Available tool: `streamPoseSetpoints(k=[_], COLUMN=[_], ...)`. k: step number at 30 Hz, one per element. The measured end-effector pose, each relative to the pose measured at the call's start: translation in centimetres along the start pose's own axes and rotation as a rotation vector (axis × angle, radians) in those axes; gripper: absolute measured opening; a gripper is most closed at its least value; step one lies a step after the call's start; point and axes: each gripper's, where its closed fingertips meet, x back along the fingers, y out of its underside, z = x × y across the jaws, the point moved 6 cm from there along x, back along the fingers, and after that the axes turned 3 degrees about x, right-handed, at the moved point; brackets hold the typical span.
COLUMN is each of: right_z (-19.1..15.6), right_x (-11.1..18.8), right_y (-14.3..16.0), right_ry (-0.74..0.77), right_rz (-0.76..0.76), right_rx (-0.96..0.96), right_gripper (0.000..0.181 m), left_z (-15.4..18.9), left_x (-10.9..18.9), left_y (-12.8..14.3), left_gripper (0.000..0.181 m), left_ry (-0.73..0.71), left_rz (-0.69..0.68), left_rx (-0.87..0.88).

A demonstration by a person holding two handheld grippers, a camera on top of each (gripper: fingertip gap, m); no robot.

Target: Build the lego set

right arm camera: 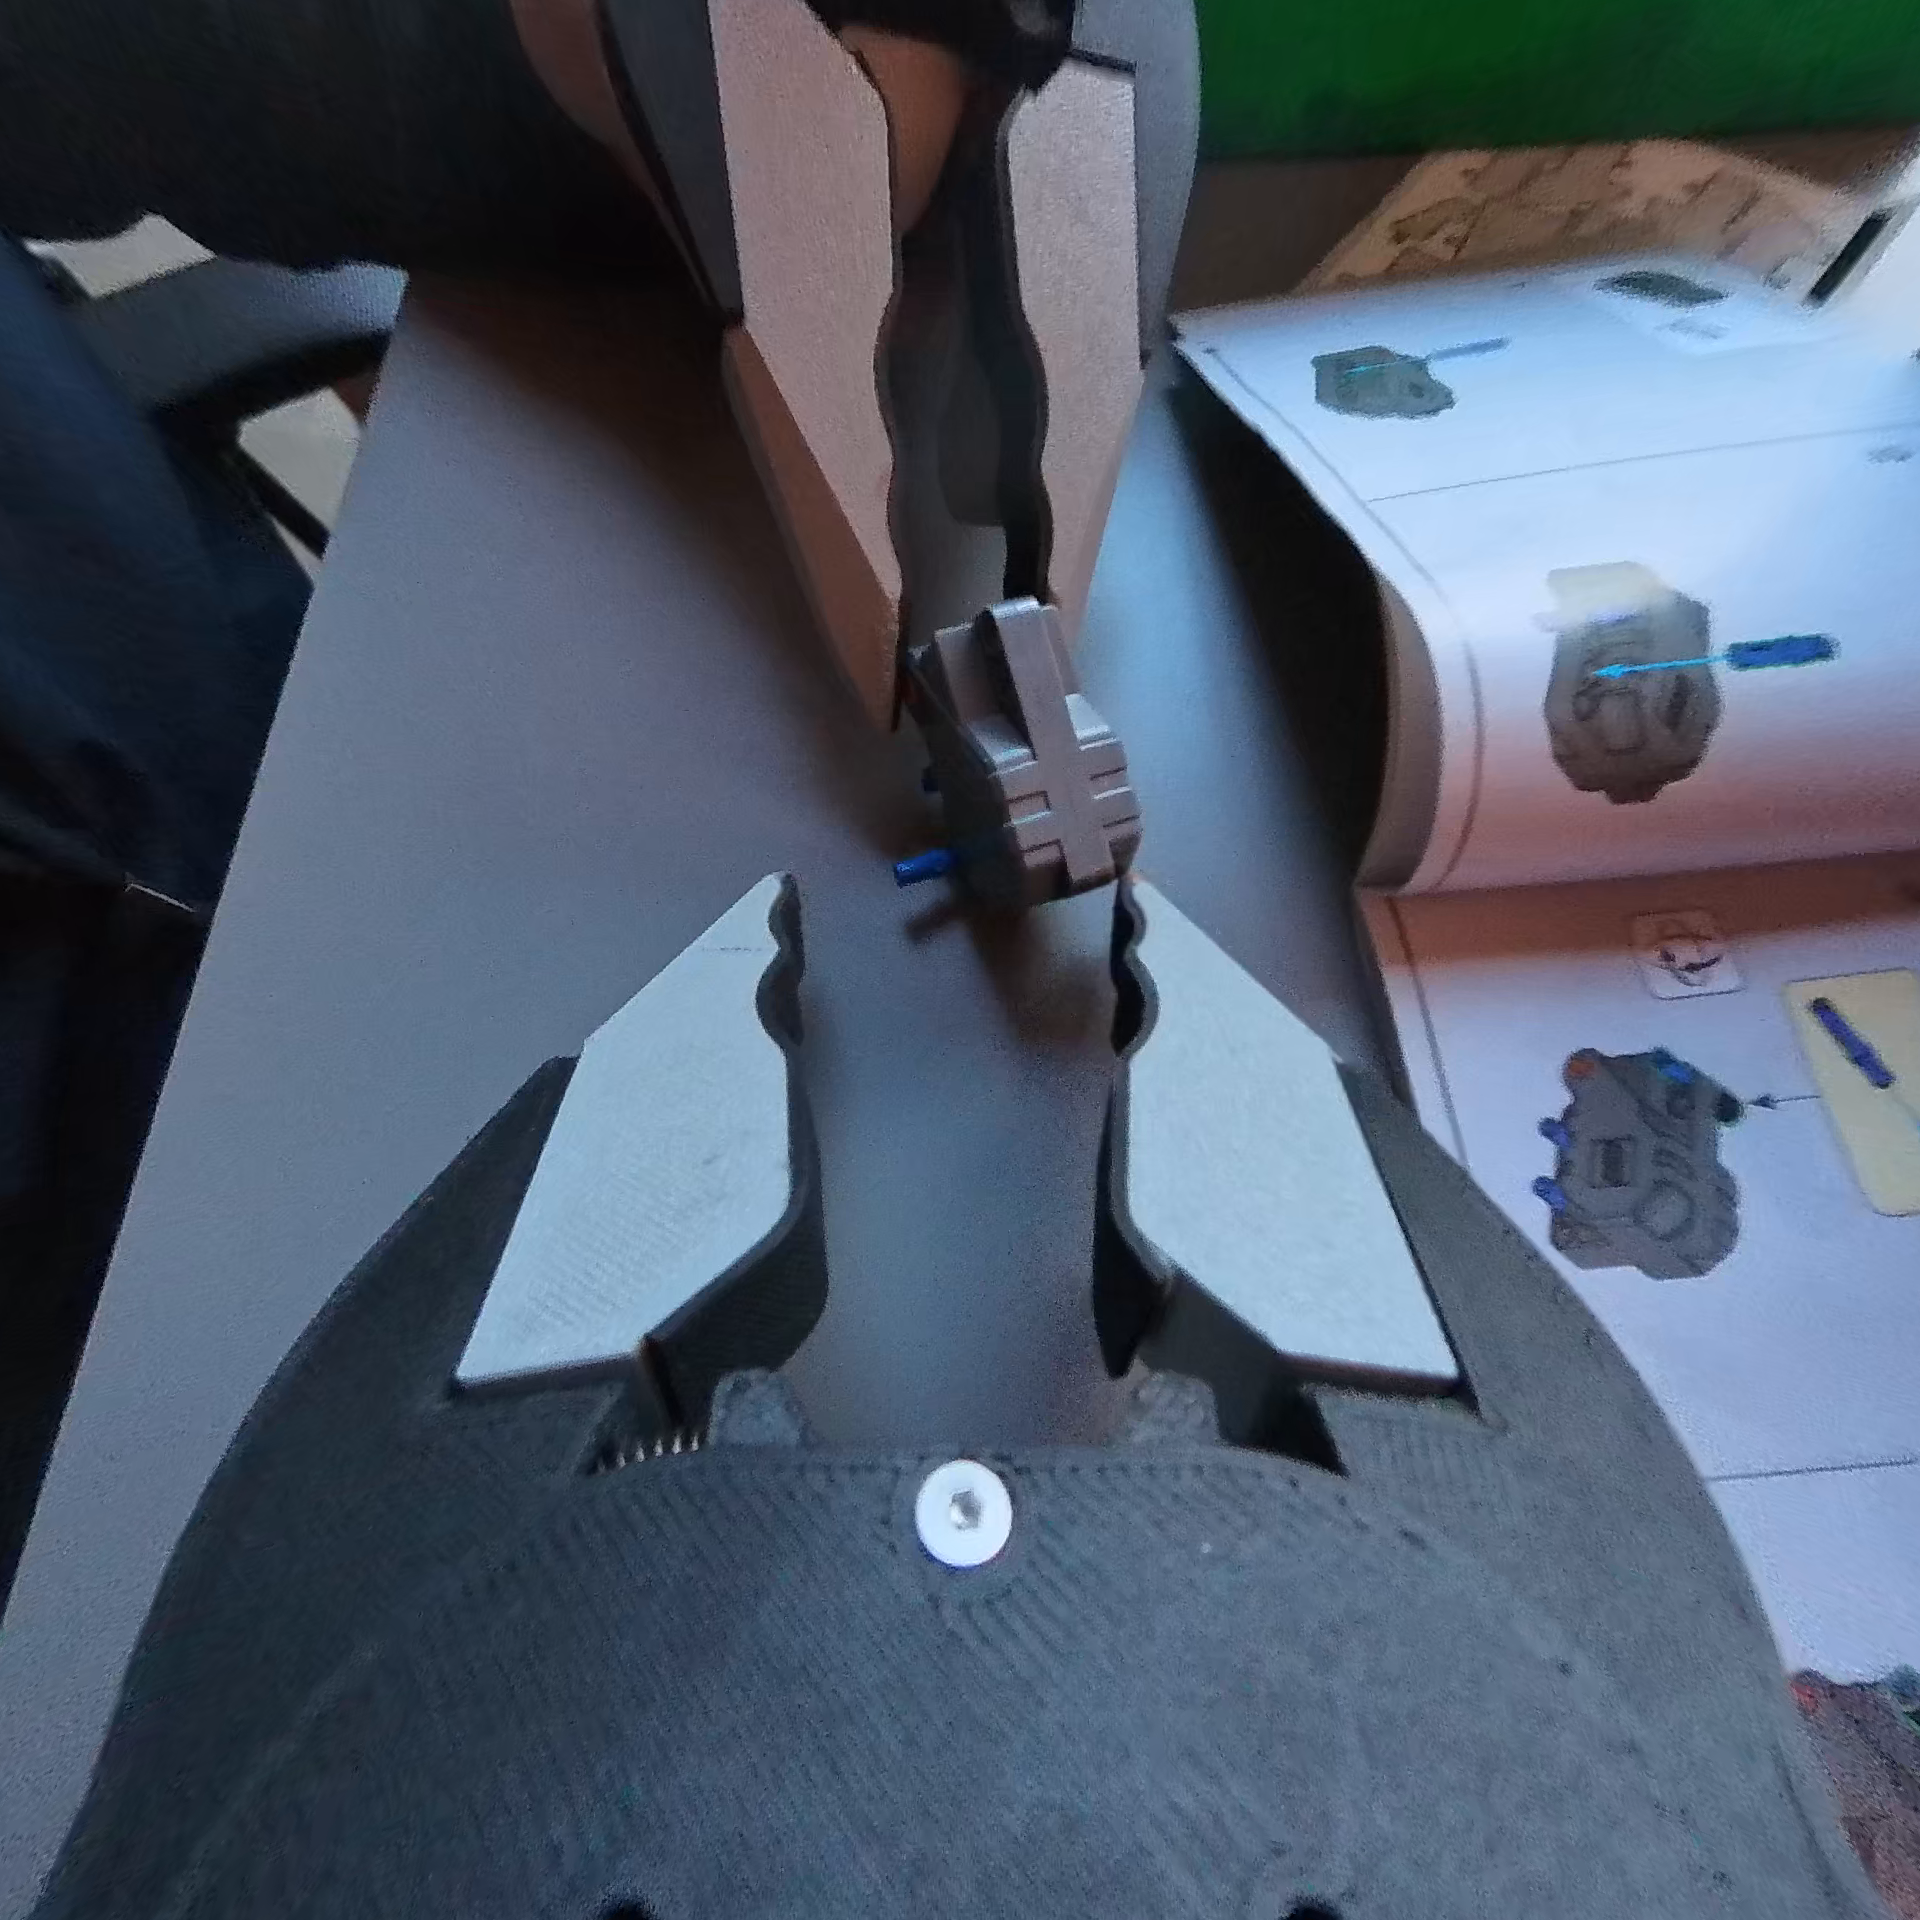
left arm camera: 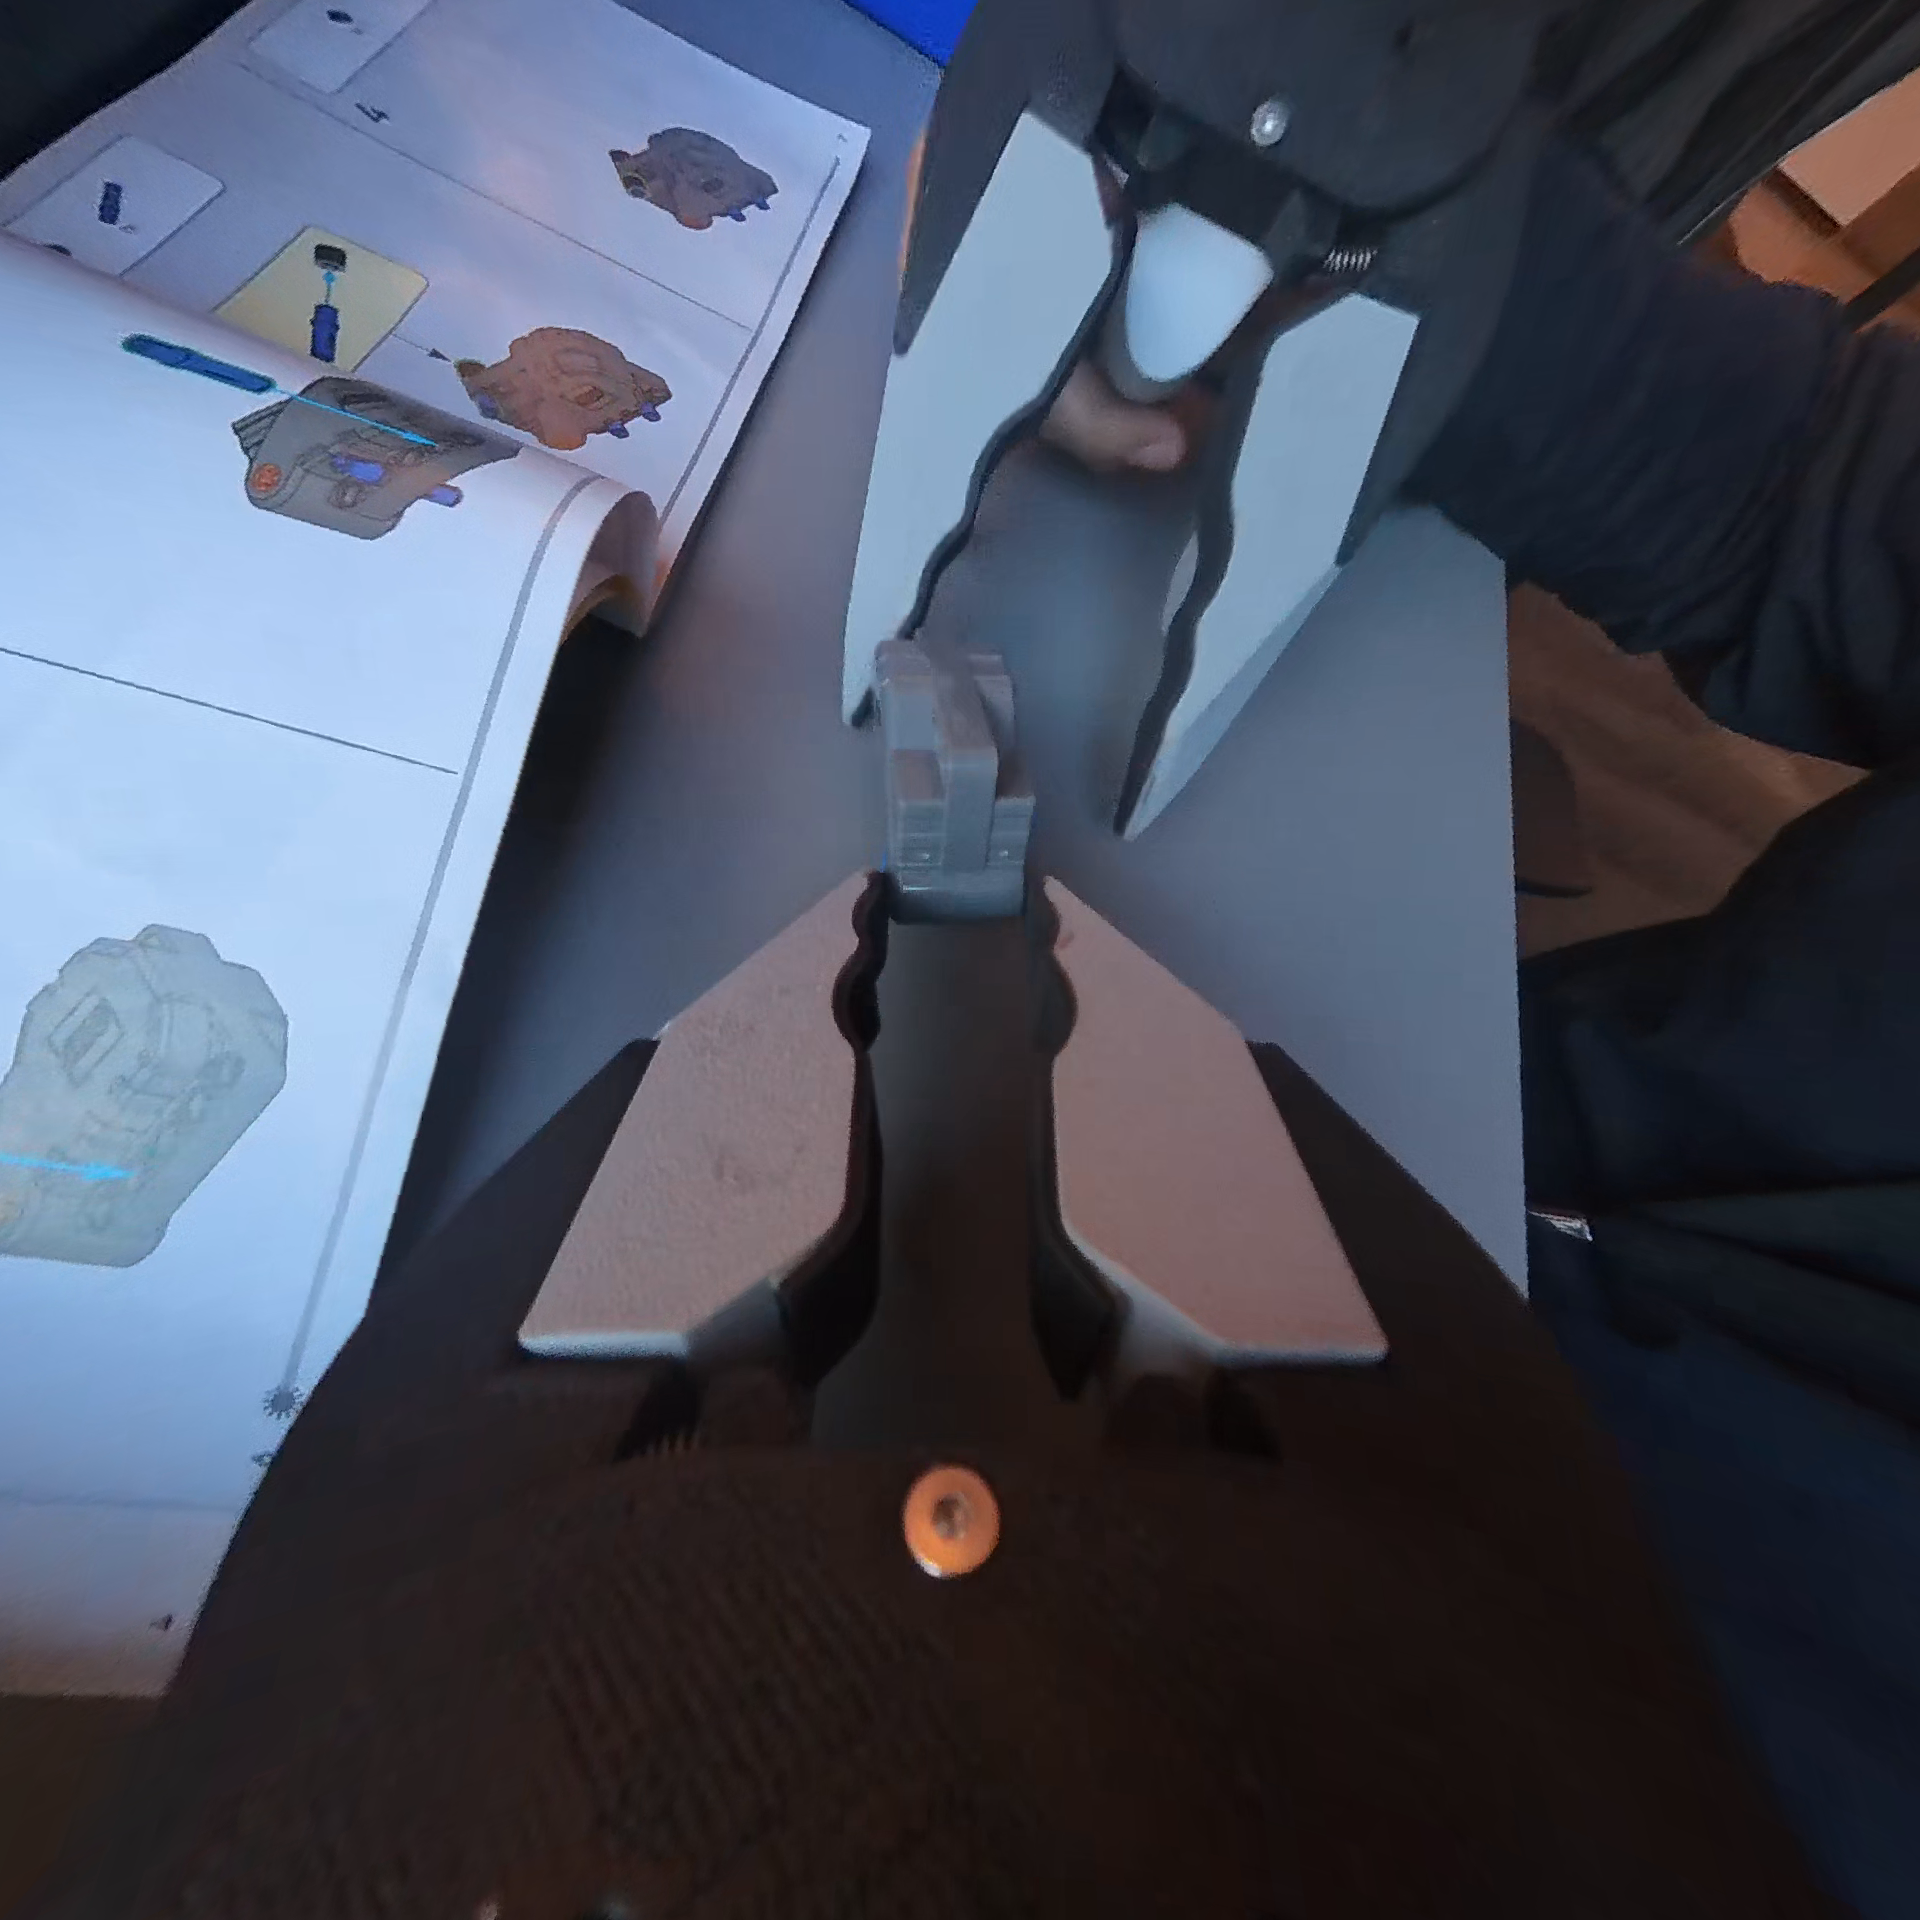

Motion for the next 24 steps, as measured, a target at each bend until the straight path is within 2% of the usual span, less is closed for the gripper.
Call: streamPoseSetpoints(k=[8,16,21,24], right_z=[0.6,0.9,0.2,0.4], right_x=[-0.3,1.1,1.6,1.9], right_y=[-0.2,-2.2,-2.5,-2.5], right_ry=[0.073,-0.002,-0.063,-0.039], right_rz=[-0.007,0.241,0.273,0.270], right_rx=[0.000,-0.123,-0.102,-0.086], right_gripper=[0.039,0.035,0.055,0.053], left_z=[-0.1,0.9,0.8,0.8], left_x=[0.4,1.2,1.4,1.5], left_y=[-0.2,-1.2,-1.4,-1.5], left_gripper=[0.023,0.023,0.023,0.023], left_ry=[0.039,0.146,0.158,0.151], left_rz=[0.034,0.165,0.193,0.202], left_rx=[0.043,0.058,0.066,0.060])
